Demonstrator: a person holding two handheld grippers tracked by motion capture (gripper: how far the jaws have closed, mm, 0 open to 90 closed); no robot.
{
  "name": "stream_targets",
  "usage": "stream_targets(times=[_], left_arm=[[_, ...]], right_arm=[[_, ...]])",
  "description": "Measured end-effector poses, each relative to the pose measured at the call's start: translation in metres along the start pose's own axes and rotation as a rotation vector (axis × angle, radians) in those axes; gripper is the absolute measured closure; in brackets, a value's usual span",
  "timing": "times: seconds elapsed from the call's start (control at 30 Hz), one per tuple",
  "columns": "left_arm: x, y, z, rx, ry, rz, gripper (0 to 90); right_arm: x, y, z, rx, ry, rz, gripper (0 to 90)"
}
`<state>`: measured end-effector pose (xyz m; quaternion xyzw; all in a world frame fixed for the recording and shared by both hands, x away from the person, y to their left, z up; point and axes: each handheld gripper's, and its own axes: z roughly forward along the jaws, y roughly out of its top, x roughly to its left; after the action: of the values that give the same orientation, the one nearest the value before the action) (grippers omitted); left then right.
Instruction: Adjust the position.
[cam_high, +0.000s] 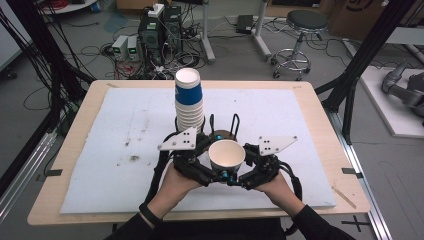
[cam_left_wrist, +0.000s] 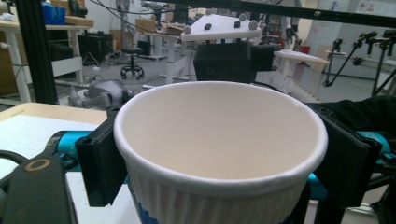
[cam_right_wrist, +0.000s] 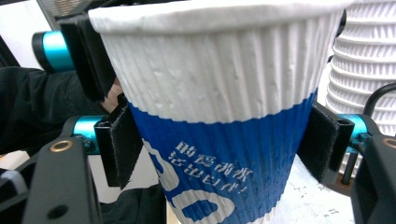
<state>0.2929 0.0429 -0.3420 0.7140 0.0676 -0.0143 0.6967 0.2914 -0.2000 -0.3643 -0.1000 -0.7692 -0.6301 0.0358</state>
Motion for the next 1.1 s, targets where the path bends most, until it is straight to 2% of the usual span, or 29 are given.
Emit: stream_targets(times=[0.13,0.33,0.5,0.6,0.87,1.1], left_arm=[[0.0,0.002,-0.007,0.002,0.014,0.009,12.5],[0.0,0.001,-0.019,0.018,0.073,0.047,11.2],[0.003,-0.01,-0.023,0.036,0.094,0.034,11.2],[0.003,-0.016,-0.021,0.043,0.09,0.019,11.2],[-0.001,-0.034,-0.008,0.09,0.111,0.042,11.2],[-0.004,-0.042,0.004,0.105,0.125,0.032,11.3]], right_arm=[[-0.001,0.001,-0.003,0.001,-0.011,-0.008,25.3],[-0.005,0.003,-0.011,-0.024,-0.032,-0.009,25.3],[-0.007,0.005,-0.018,-0.046,-0.052,-0.001,25.3],[-0.007,0.006,-0.019,-0.052,-0.056,-0.003,25.3],[-0.005,0.005,-0.018,-0.059,-0.053,0.002,25.3],[-0.002,0.003,-0.012,-0.05,-0.043,-0.002,25.3]])
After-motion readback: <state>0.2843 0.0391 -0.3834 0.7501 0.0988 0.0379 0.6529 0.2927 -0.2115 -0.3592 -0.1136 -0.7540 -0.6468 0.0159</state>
